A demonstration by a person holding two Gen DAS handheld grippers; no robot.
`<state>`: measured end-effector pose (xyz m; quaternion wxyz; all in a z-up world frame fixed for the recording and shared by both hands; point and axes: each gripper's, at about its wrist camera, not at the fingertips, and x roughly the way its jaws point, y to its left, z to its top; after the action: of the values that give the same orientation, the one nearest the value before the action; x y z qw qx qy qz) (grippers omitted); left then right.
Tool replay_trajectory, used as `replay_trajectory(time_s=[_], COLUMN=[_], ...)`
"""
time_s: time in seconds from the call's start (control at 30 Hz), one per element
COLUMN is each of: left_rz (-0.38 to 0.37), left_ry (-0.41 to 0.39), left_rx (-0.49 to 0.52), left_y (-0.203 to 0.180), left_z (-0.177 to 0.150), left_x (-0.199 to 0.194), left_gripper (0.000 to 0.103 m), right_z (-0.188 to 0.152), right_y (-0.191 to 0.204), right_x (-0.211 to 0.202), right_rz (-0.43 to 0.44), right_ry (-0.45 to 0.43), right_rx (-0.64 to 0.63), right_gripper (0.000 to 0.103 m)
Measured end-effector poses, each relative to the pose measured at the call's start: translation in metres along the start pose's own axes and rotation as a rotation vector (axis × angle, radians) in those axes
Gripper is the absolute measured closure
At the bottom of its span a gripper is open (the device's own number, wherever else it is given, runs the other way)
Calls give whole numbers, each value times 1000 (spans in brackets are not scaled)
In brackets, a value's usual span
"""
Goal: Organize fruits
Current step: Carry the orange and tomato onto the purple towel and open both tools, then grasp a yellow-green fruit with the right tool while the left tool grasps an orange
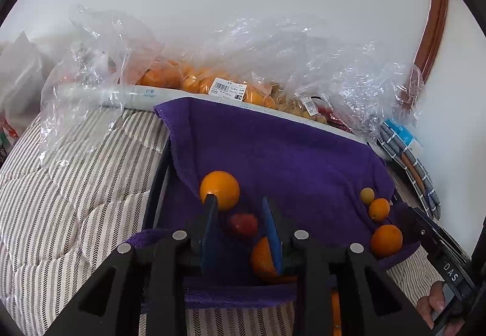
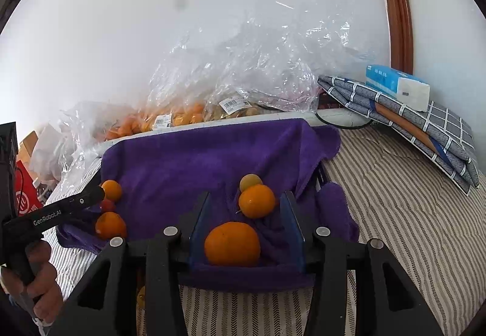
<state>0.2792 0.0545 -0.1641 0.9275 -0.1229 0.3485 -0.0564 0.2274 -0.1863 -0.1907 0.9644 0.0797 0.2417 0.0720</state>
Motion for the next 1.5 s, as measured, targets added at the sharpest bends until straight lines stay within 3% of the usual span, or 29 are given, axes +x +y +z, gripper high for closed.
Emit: replay_trajectory(time_s=[0.53,0.87,1.07,1.1,1.27,1.5], left_rz=[14,6,-6,-1,33,59], left_ry=[-78,-61,-57,-59,-70,-83], left_rx=[8,36,12,6,1,-22], left_y=[-3,-7,-2,-1,8,27], left_z=[-1,-3,-2,-3,-12,-32], left_x=[-15,-17,-20,-21,-31,-58], left_gripper=[68,68,66,61,60,60], right_z=[1,6,-18,-23,-48,-54], right_y=[-10,-4,10,14,36,49], right_x=[-2,-12,-33,-36,-41,-32], right_rz=[15,0,29,40,67,144], right_ry=[-4,54,113,120,159,212], right_rx=[61,40,22,17,-35,-52], right_gripper=[57,52,52,52,52,59])
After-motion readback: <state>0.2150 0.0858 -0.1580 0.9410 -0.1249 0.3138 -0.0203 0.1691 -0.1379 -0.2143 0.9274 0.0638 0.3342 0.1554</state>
